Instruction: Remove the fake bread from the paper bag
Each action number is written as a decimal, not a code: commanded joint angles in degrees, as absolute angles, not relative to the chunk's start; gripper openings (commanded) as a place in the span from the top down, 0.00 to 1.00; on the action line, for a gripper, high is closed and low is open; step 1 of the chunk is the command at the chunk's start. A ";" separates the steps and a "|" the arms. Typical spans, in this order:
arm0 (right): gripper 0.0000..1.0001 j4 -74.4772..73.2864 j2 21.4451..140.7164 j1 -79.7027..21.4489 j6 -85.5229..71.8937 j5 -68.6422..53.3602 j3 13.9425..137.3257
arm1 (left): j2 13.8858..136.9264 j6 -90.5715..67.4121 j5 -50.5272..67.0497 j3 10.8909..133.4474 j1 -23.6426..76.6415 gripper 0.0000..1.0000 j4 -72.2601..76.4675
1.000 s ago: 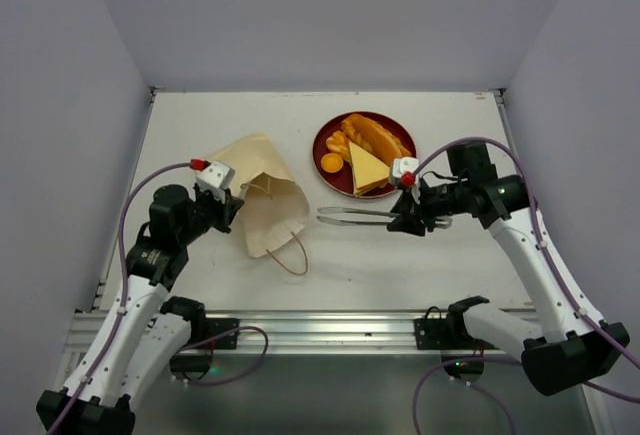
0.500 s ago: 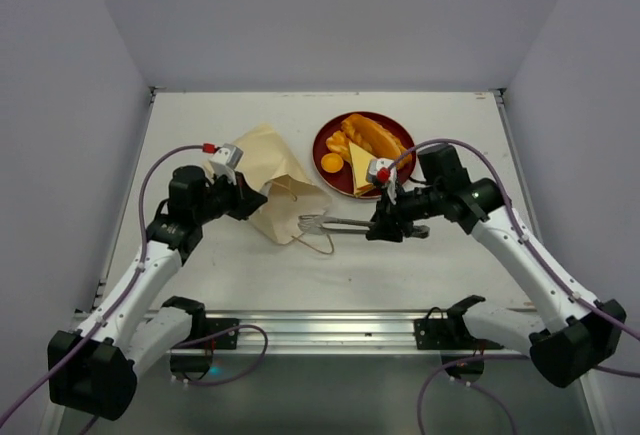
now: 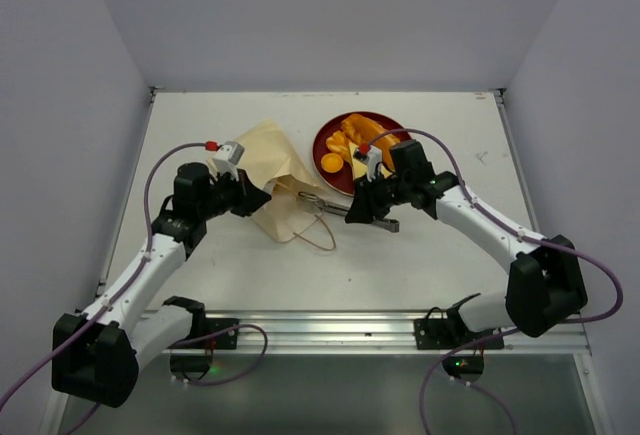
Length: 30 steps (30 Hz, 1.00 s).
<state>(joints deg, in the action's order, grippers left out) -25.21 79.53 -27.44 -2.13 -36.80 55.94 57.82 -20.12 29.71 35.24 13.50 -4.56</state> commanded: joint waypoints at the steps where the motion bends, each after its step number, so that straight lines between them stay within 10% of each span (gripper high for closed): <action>1: 0.65 -15.76 79.36 -28.39 -10.88 -36.21 55.29 | 55.02 -23.90 29.36 35.59 13.01 1.00 1.48; 30: 0.52 0.18 83.85 -30.15 -42.20 -35.68 51.85 | 47.90 -48.60 17.23 20.21 15.28 1.00 22.49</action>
<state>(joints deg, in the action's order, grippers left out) -1.69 84.73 -29.74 -41.58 -35.09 49.17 47.24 -45.58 20.10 20.64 13.85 15.81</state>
